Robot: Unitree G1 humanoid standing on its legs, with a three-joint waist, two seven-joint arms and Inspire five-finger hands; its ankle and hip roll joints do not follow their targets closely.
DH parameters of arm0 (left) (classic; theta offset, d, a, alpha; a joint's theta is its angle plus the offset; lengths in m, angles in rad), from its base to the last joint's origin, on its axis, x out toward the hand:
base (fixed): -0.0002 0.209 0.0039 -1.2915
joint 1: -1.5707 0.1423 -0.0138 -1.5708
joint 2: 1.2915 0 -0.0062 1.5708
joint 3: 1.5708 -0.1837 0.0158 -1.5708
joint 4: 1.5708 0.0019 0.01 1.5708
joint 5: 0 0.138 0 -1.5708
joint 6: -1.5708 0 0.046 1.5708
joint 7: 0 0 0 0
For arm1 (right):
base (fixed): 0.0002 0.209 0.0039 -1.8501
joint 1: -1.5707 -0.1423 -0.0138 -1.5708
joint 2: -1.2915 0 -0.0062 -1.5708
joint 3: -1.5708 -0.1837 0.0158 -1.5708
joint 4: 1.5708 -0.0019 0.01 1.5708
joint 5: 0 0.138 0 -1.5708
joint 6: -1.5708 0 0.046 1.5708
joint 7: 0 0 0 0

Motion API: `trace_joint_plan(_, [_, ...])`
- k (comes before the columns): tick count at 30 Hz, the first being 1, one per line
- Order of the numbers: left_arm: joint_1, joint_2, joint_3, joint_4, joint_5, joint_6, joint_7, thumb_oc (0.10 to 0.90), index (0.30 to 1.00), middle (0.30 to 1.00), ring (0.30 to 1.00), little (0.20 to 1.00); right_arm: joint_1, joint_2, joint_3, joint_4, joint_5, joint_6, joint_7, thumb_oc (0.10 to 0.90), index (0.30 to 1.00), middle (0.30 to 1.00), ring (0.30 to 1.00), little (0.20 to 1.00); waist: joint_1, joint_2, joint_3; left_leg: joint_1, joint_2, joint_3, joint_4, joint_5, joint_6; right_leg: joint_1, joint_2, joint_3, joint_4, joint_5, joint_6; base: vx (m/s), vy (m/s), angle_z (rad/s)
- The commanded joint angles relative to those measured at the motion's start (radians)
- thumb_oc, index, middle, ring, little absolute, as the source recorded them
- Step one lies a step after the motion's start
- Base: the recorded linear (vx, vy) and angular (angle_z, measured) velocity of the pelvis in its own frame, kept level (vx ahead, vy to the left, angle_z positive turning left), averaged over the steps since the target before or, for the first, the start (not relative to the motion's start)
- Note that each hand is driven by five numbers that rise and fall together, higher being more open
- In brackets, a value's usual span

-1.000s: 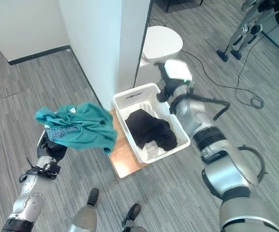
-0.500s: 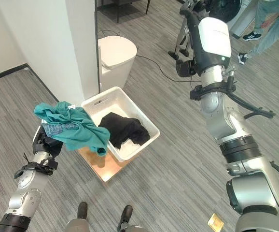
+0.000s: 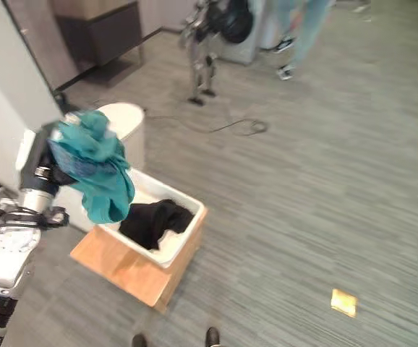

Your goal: Pick up bed clothes into laundry basket.

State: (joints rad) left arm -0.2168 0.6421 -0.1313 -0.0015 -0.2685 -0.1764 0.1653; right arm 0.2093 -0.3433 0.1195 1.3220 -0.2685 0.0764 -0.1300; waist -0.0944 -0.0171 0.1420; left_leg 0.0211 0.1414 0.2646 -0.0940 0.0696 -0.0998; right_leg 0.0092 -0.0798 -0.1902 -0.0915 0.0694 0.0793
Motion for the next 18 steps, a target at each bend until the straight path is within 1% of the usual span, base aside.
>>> trace_joint_plan(1, [-0.174, 0.046, 0.070, -0.027, 0.034, -0.077, 0.068, 0.400, 0.300, 0.300, 0.300, 0.300, -0.115, -0.026, 0.023, 0.004, 0.063, -0.003, -0.031, 0.800, 0.900, 0.900, 0.900, 0.900, 0.001, -0.016, -0.015, 0.008, -0.018, -0.008, 0.007, -0.017, 0.013, 0.131, -0.055, -0.007, 0.004, -0.112, 0.069, 0.02, 0.031, -0.15])
trace_joint_plan(4, [-0.190, 0.048, 0.053, 0.036, 0.070, -0.065, 0.083, 0.400, 0.300, 0.300, 0.300, 0.300, -0.119, -0.026, 0.030, -0.004, 0.069, -0.001, -0.033, 0.800, 0.900, 0.900, 0.900, 0.900, -0.020, -0.002, -0.012, 0.013, -0.015, 0.008, 0.007, -0.019, 0.012, 0.121, -0.054, 0.012, 0.004, -0.105, 0.070, 0.01, 0.033, -0.01])
trace_joint_plan(5, [-0.191, 0.048, 0.052, 0.038, 0.070, -0.066, 0.084, 0.400, 0.300, 0.300, 0.300, 0.300, -0.120, -0.026, 0.030, -0.004, 0.069, -0.001, -0.033, 0.800, 0.900, 0.900, 0.900, 0.900, -0.019, -0.002, -0.012, 0.013, -0.015, 0.009, 0.007, -0.019, 0.012, 0.121, -0.054, 0.012, 0.004, -0.105, 0.071, 0.01, 0.028, -0.10])
trace_joint_plan(7, [-0.192, 0.055, 0.046, 0.082, 0.116, -0.049, 0.098, 0.400, 0.300, 0.300, 0.300, 0.300, -0.122, -0.019, 0.034, -0.023, 0.080, -0.005, -0.036, 0.800, 0.900, 0.900, 0.900, 0.900, -0.033, 0.005, -0.013, 0.019, -0.013, 0.021, 0.007, -0.023, 0.012, 0.113, -0.055, 0.024, 0.004, -0.100, 0.072, 0.02, 0.029, -0.15])
trace_joint_plan(9, [-0.192, 0.059, 0.043, 0.100, 0.136, -0.045, 0.105, 0.400, 0.300, 0.300, 0.300, 0.300, -0.118, -0.016, 0.036, -0.028, 0.081, -0.007, -0.036, 0.800, 0.900, 0.900, 0.900, 0.900, -0.035, 0.005, -0.014, 0.021, -0.014, 0.024, 0.007, -0.024, 0.012, 0.112, -0.054, 0.027, 0.004, -0.099, 0.072, 0.03, 0.007, -0.15])
trace_joint_plan(10, [-0.203, 0.062, 0.026, 0.144, 0.180, -0.025, 0.110, 0.400, 0.300, 0.300, 0.300, 0.300, -0.123, -0.018, 0.038, -0.027, 0.088, -0.007, -0.037, 0.800, 0.900, 0.900, 0.900, 0.900, -0.040, 0.006, -0.015, 0.022, -0.012, 0.026, 0.007, -0.024, 0.011, 0.112, -0.054, 0.026, 0.004, -0.098, 0.072, 0.04, -0.009, -0.06])
trace_joint_plan(14, [-0.237, 0.070, -0.007, 0.249, 0.259, 0.006, 0.128, 0.400, 0.300, 0.300, 0.300, 0.300, -0.135, -0.032, 0.036, -0.029, 0.105, -0.008, -0.038, 0.800, 0.900, 0.900, 0.900, 0.900, -0.051, 0.006, -0.017, 0.021, -0.011, 0.028, 0.007, -0.025, 0.009, 0.106, -0.053, 0.027, 0.004, -0.097, 0.073, 0.02, -0.004, 0.00])
trace_joint_plan(17, [-0.260, 0.069, -0.026, 0.316, 0.290, 0.029, 0.131, 0.400, 0.300, 0.300, 0.300, 0.300, -0.135, -0.037, 0.037, -0.032, 0.110, -0.009, -0.042, 0.800, 0.900, 0.900, 0.900, 0.900, -0.063, 0.007, -0.016, 0.016, -0.011, 0.033, 0.007, -0.024, 0.009, 0.096, -0.053, 0.033, 0.004, -0.091, 0.076, 0.00, 0.000, 0.00])
trace_joint_plan(18, [-0.263, 0.069, -0.028, 0.319, 0.290, 0.028, 0.132, 0.400, 0.300, 0.300, 0.300, 0.300, -0.136, -0.037, 0.037, -0.032, 0.111, -0.009, -0.042, 0.800, 0.900, 0.900, 0.900, 0.900, -0.062, 0.007, -0.016, 0.015, -0.011, 0.033, 0.007, -0.024, 0.009, 0.095, -0.053, 0.033, 0.004, -0.091, 0.076, 0.00, 0.006, -0.04])
